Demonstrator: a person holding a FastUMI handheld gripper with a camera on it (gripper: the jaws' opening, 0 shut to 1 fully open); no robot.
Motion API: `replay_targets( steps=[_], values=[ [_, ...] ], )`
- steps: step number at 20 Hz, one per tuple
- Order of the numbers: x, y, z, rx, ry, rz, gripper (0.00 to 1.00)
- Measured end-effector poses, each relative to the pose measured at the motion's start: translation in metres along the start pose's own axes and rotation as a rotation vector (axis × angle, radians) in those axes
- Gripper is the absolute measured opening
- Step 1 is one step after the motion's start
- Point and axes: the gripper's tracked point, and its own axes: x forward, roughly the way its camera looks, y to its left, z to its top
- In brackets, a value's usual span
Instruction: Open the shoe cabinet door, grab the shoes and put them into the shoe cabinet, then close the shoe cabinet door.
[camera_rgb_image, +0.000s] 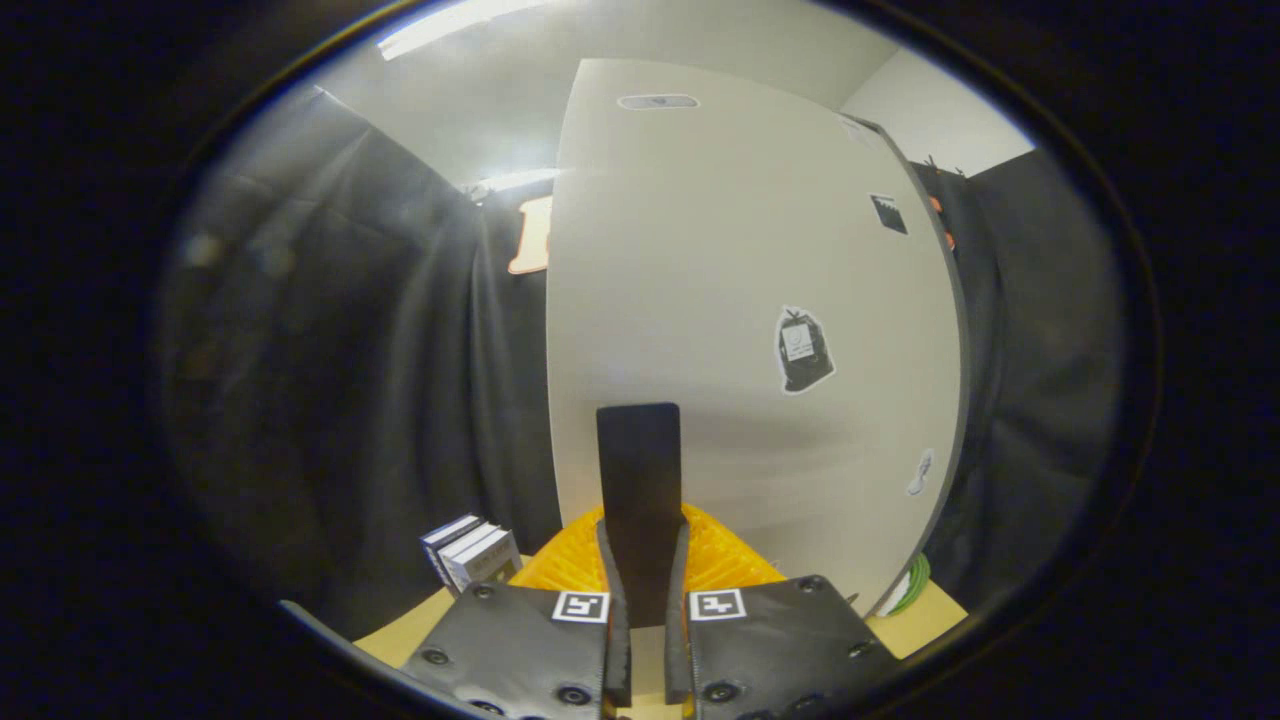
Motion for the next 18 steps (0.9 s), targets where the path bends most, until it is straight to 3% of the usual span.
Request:
replay_targets(
  steps=[8,18],
  values=[
    [-0.061,-0.032,0.005,0.000,0.031,0.126,0.15],
    [-0.091,-0.079,0.007,0.003,0.034,0.033,0.14]
  ],
)
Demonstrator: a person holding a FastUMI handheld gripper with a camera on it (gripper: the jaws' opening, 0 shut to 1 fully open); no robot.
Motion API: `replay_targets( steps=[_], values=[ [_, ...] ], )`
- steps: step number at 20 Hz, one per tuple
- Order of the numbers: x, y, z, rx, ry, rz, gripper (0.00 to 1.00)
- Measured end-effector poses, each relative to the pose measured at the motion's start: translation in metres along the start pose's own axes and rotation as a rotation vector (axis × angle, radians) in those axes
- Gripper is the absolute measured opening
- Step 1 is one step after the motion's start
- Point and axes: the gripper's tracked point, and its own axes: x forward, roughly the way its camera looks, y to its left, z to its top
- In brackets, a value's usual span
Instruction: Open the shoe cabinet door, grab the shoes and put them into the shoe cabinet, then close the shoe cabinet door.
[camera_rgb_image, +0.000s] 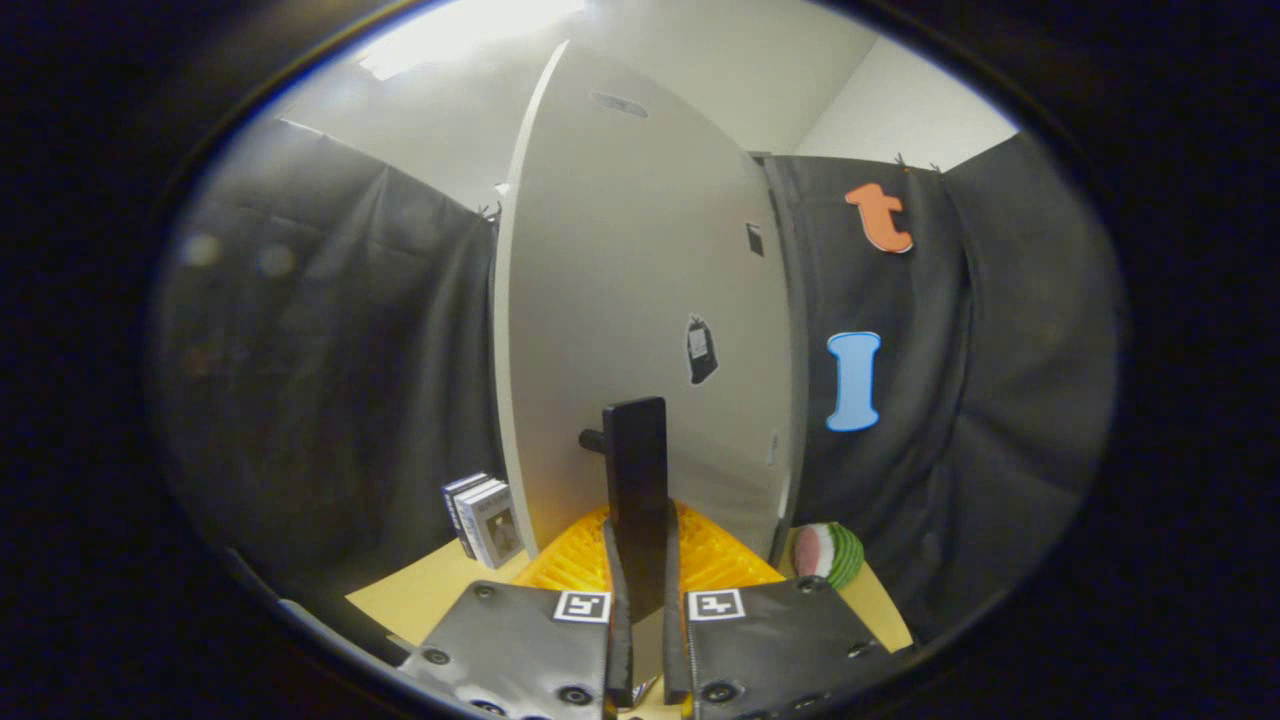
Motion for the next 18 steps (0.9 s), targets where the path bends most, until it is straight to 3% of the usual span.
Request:
replay_targets(
  steps=[13,18],
  values=[
    [-0.015,-0.056,0.000,0.028,0.001,-0.189,0.11],
    [-0.020,-0.082,0.002,0.052,0.000,-0.203,0.04]
  ],
)
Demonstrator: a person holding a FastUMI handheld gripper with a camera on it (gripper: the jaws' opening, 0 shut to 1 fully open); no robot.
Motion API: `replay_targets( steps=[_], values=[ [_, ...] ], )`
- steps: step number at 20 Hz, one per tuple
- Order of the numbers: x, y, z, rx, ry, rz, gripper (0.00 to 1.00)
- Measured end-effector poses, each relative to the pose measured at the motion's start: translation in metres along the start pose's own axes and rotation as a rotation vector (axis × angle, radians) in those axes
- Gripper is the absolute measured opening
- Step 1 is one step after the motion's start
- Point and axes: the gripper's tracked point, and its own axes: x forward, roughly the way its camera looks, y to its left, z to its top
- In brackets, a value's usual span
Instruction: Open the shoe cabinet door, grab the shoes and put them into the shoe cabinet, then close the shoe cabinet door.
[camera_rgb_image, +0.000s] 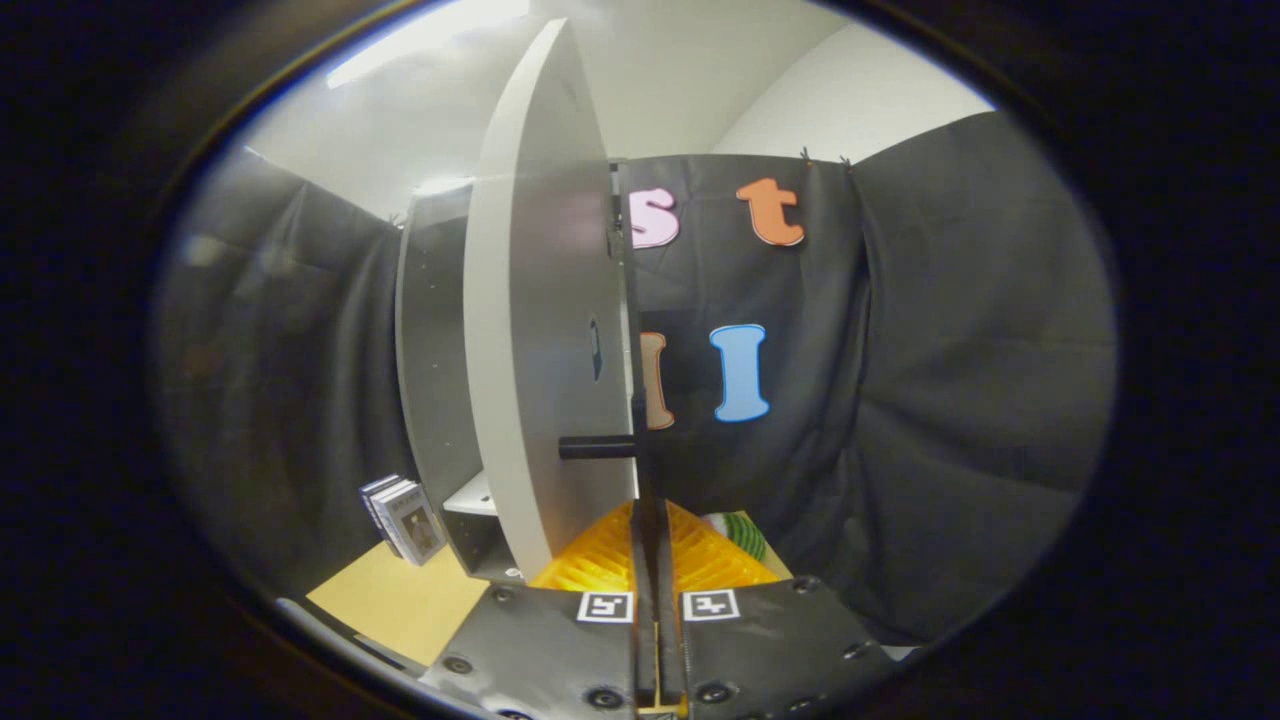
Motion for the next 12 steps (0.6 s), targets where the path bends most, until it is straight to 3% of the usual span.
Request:
replay_targets(
  steps=[12],
  values=[
    [-0.002,-0.020,-0.005,-0.029,0.011,0.066,0.07]
  ],
)
